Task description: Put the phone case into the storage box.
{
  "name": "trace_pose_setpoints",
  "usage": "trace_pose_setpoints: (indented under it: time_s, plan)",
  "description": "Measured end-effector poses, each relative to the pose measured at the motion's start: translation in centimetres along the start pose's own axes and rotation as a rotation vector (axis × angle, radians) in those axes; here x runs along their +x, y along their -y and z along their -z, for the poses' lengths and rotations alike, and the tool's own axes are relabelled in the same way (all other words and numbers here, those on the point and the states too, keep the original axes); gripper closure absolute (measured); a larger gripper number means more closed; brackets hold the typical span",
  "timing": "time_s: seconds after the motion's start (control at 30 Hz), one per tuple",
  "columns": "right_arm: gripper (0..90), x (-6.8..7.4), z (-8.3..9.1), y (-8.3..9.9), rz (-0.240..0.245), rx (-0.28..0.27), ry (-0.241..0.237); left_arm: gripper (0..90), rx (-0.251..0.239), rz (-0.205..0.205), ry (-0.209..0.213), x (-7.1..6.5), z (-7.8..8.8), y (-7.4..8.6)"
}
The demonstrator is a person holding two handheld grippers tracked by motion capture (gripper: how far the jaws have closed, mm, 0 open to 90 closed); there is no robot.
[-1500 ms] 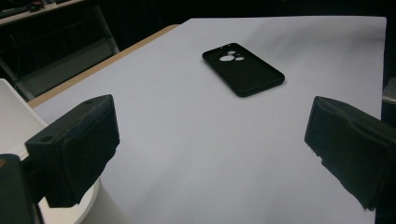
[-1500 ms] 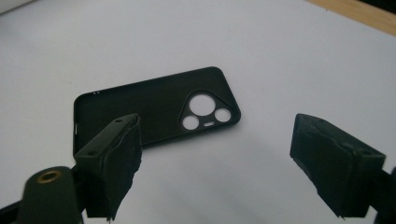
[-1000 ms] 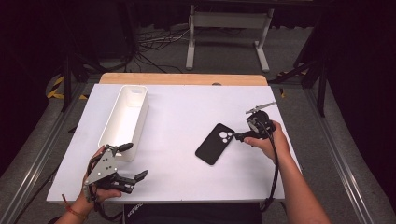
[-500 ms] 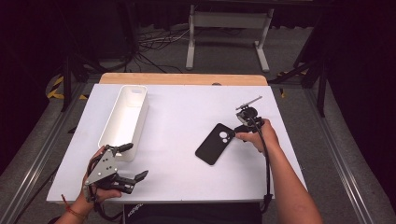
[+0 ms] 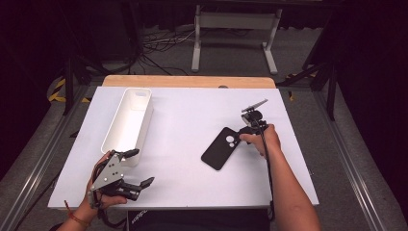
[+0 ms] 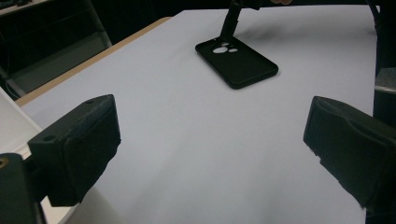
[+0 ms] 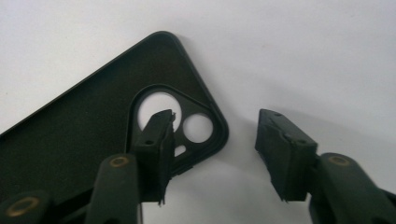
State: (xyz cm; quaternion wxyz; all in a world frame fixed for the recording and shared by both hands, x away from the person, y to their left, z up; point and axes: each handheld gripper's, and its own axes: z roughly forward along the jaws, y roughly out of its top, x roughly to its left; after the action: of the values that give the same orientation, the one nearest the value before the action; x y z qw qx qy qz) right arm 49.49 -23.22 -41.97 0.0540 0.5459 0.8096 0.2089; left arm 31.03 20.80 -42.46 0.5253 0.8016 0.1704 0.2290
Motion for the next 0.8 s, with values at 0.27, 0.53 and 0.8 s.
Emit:
trace_pose_setpoints:
  time_s: [0.27, 0.53, 0.8]
  plan:
    - [57.0, -0.28, -0.28, 0.05, -0.026, 0.0, 0.035, 4.5, 0.002, 0.0, 0.007, -0.01, 0.05, -0.01]
    - [69.7, -0.48, -0.35, 0.02, -0.035, -0.012, 0.034, 4.6, 0.011, -0.003, 0.008, -0.01, -0.01, 0.0]
    - [81.5, 0.27, -0.56, 0.17, 0.005, -0.01, 0.054, 4.6, 0.024, -0.002, 0.016, -0.01, -0.05, 0.01]
